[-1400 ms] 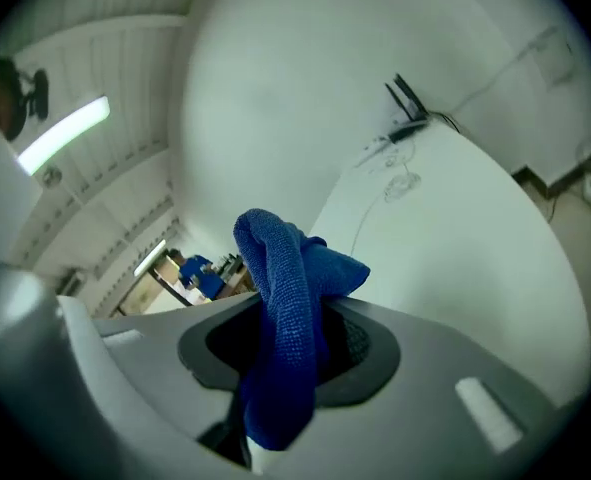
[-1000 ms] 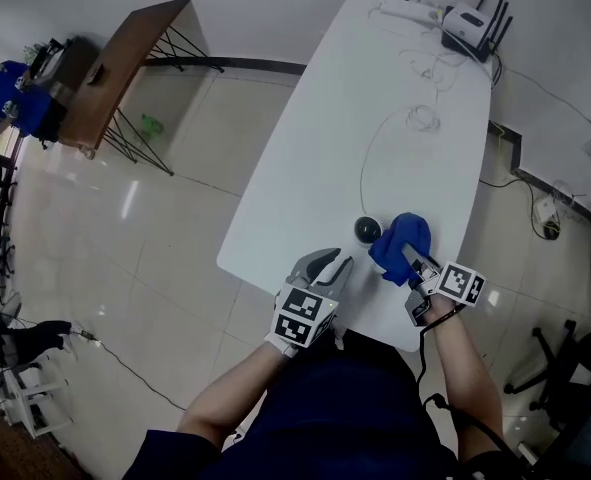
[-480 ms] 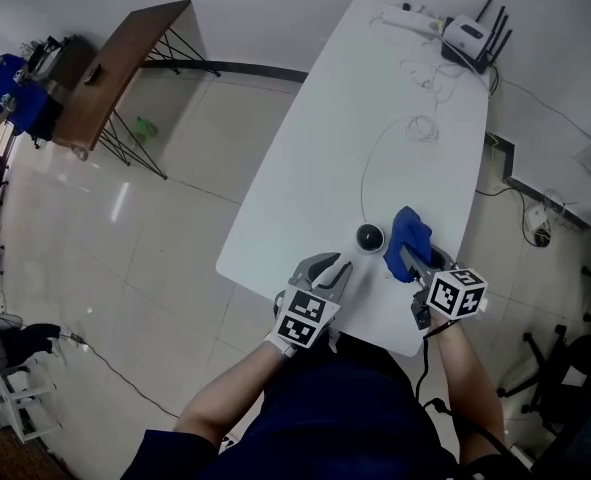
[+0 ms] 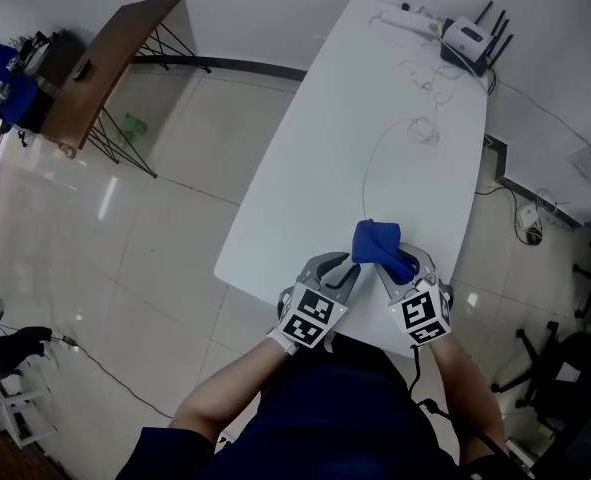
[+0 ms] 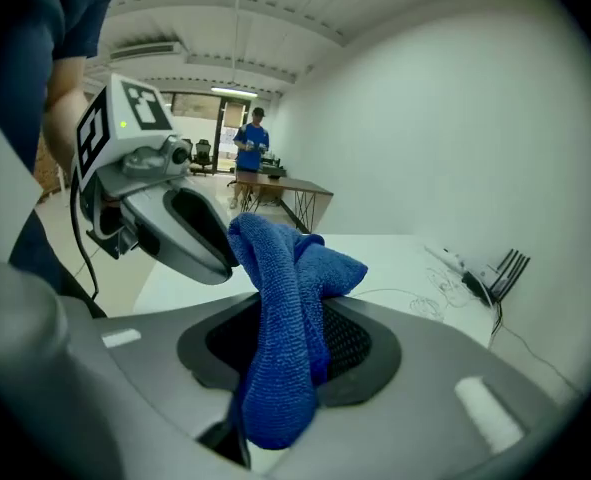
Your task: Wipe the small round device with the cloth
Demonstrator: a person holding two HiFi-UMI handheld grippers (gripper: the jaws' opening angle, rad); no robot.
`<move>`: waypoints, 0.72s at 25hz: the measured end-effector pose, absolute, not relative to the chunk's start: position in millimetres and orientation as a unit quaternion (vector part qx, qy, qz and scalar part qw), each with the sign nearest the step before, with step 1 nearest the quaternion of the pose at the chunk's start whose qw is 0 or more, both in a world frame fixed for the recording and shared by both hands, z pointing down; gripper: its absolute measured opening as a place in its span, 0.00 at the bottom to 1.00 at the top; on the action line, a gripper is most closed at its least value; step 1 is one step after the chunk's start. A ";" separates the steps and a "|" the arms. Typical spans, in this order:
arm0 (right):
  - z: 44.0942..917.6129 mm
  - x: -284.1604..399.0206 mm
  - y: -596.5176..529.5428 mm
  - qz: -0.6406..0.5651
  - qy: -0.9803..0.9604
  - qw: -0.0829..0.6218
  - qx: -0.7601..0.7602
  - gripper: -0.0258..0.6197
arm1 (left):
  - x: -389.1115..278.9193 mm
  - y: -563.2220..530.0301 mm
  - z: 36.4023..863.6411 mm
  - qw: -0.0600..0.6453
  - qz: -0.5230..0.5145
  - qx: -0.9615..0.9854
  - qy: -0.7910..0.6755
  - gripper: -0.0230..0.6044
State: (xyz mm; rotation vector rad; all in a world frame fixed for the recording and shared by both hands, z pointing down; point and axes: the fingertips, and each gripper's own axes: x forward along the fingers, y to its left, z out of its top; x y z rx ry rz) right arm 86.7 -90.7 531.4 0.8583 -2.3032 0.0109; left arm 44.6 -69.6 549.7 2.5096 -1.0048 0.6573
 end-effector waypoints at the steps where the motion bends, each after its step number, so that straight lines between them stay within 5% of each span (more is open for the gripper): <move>1: 531.7 92.0 -95.5 0.030 -0.885 0.322 0.334 0.26 | 45.7 -70.1 550.4 0.179 0.234 0.888 -0.352 0.20; 8: 551.1 143.2 -136.2 0.313 -0.871 0.193 0.325 0.26 | 59.3 -80.3 568.2 0.185 0.255 0.887 -0.337 0.20; 18: 649.8 147.8 -136.7 0.423 -0.831 0.307 0.191 0.26 | 64.4 -83.2 604.1 0.216 0.285 0.877 -0.321 0.20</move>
